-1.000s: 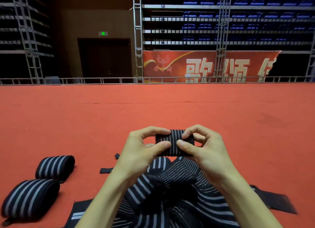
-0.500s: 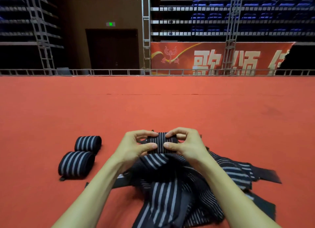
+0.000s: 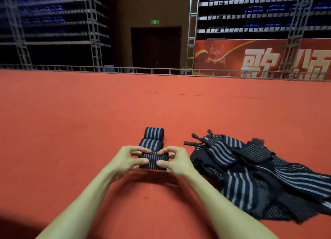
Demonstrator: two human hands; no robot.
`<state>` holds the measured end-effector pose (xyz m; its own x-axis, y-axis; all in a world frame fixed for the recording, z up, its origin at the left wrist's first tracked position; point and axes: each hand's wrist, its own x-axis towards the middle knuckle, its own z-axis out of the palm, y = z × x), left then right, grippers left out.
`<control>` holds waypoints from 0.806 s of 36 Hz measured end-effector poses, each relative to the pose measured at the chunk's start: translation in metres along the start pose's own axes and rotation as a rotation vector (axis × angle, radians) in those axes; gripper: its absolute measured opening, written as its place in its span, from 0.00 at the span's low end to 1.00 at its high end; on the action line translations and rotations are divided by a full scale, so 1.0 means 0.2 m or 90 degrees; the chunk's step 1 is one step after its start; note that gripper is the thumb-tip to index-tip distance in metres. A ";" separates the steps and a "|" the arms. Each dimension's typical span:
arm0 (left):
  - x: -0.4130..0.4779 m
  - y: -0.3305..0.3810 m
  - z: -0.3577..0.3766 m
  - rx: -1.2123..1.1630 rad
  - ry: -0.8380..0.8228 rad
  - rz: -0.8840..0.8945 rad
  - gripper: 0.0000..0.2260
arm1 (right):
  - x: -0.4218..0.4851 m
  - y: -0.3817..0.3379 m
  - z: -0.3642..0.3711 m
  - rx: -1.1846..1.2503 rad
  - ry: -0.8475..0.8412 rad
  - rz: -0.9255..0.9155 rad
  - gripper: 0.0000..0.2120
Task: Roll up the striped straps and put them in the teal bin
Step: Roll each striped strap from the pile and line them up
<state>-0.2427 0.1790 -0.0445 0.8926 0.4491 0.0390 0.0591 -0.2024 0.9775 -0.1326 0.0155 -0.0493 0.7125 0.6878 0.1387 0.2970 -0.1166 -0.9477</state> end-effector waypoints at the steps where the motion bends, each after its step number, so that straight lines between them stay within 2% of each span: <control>1: 0.00 -0.02 -0.03 0.017 0.000 -0.002 0.13 | 0.02 0.02 0.04 -0.015 0.007 -0.002 0.14; 6: 0.03 -0.10 -0.12 0.051 -0.013 -0.036 0.12 | 0.06 0.08 0.17 -0.063 0.002 0.024 0.11; 12: 0.06 -0.12 -0.17 0.131 -0.049 -0.019 0.11 | 0.10 0.09 0.19 -0.169 -0.012 0.014 0.11; 15: 0.08 -0.14 -0.19 0.212 -0.066 0.012 0.12 | 0.10 0.09 0.18 -0.221 -0.049 0.010 0.13; 18: 0.11 -0.15 -0.19 0.287 -0.068 0.032 0.11 | 0.11 0.11 0.18 -0.241 -0.041 0.002 0.14; 21: 0.15 -0.16 -0.21 0.423 -0.081 0.064 0.12 | 0.11 0.11 0.19 -0.258 -0.046 0.001 0.13; 29: 0.14 -0.17 -0.19 0.505 -0.076 0.109 0.15 | 0.11 0.11 0.20 -0.313 -0.061 -0.005 0.14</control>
<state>-0.2361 0.2317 -0.0690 0.9568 0.2699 0.1077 0.1769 -0.8350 0.5210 -0.1353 0.0565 -0.0778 0.6542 0.7503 0.0954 0.5830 -0.4198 -0.6956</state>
